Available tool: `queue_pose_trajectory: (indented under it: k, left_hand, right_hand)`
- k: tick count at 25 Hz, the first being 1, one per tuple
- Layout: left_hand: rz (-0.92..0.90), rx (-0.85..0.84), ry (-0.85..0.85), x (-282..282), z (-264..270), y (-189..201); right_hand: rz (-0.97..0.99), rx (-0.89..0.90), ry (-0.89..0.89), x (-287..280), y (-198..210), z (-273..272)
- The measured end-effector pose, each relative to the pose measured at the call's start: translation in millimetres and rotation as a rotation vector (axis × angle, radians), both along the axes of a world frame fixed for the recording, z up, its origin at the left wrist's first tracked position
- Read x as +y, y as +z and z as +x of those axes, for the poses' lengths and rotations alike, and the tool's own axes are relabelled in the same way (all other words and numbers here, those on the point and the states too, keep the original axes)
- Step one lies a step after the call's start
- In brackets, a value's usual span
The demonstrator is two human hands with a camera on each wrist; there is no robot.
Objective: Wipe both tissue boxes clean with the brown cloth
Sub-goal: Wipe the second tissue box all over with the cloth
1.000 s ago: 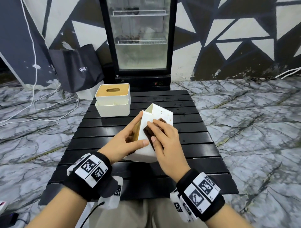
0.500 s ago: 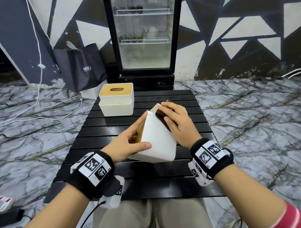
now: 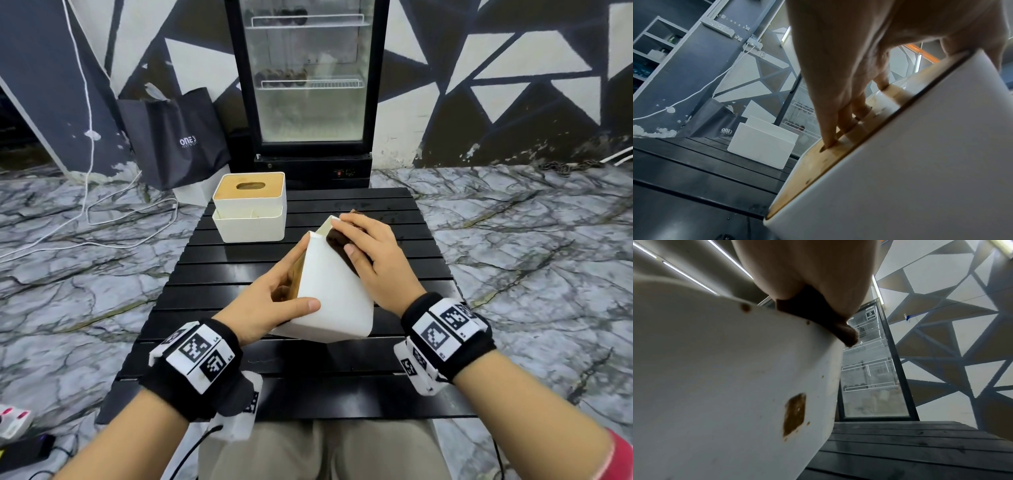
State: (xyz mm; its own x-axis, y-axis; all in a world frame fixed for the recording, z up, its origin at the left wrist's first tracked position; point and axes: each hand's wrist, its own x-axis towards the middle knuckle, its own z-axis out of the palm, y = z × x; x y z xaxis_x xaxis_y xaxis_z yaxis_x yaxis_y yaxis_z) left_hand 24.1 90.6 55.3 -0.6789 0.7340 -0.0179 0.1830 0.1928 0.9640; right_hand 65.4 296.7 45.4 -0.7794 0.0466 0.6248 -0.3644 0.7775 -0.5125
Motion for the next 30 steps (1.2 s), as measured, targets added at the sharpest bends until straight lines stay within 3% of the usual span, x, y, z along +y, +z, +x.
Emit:
queue_pose_trajectory:
  k: [5,13,30]
  left_hand:
    - [0.007,0.008,0.004,-0.8,0.1,-0.4]
    - [0.005,0.002,-0.004,4.8,1.9,0.2]
    - [0.068,0.013,-0.008,7.4,5.9,-0.1]
  right_hand:
    - [-0.103,-0.156,-0.028,6.7,13.8,-9.9]
    - [-0.081,-0.020,-0.120,-2.4,-9.3,8.0]
    - [-0.032,0.021,-0.065,-58.2,-23.2,50.9]
